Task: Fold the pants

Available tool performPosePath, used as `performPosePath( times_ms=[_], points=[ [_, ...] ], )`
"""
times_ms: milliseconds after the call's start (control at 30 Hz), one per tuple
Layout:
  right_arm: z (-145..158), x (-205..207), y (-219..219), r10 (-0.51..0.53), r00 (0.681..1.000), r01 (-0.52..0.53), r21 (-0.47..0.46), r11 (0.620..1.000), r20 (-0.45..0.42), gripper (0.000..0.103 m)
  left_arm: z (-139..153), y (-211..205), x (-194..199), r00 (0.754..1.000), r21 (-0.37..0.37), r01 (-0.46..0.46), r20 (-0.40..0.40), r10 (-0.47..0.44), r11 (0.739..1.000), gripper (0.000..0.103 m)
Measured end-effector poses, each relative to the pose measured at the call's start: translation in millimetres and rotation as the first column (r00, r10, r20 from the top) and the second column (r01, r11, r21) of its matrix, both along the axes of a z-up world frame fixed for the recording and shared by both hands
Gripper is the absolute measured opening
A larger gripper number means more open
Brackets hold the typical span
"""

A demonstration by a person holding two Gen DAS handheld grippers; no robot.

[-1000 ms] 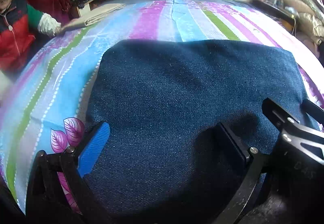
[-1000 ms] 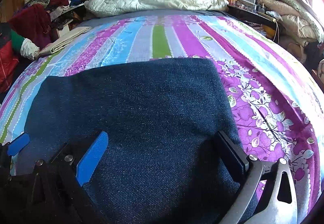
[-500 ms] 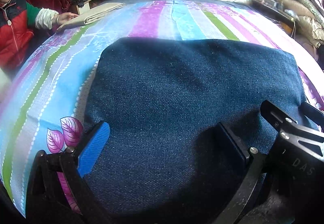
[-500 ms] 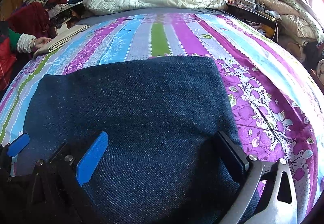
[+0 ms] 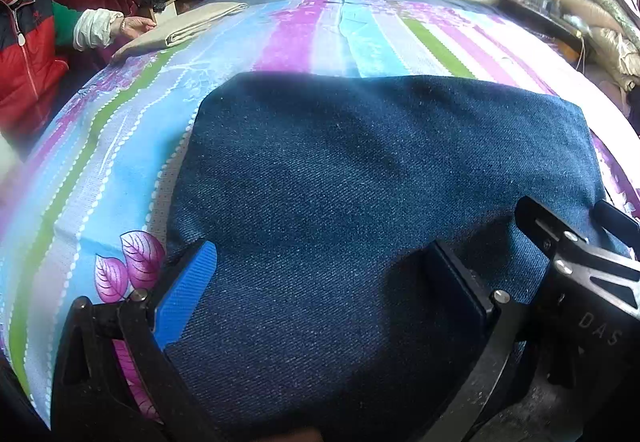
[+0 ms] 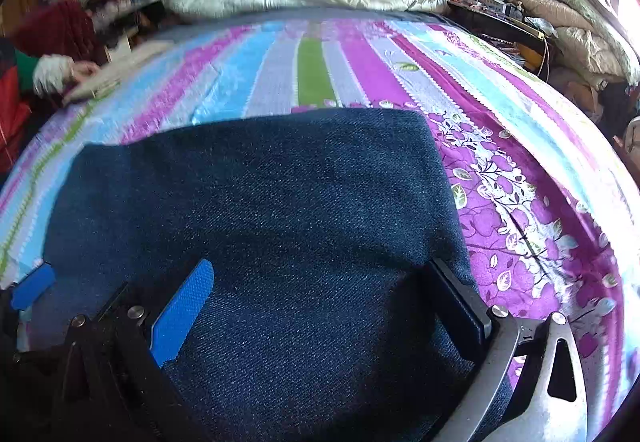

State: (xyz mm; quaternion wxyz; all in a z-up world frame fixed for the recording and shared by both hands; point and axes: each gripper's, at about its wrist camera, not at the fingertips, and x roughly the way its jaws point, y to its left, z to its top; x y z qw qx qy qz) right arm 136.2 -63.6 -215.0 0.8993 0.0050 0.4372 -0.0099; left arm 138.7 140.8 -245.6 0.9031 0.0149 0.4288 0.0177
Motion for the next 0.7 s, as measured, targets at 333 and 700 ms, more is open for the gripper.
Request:
performPosePath(
  times_ms=[333, 700],
  points=[
    [-0.7, 14.0, 7.3, -0.007, 0.999, 0.005, -0.049, 0.999, -0.041, 0.103, 1.4, 1.3, 4.1, 0.999, -0.010, -0.011, -0.048, 0.011, 1.000, 0.103],
    [0.3, 25.3, 14.7, -0.015, 0.994, 0.009, -0.053, 0.999, -0.108, 0.103, 6.6, 5.4, 19.0, 0.979, 0.000, -0.005, -0.203, 0.005, 1.000, 0.103]
  ],
)
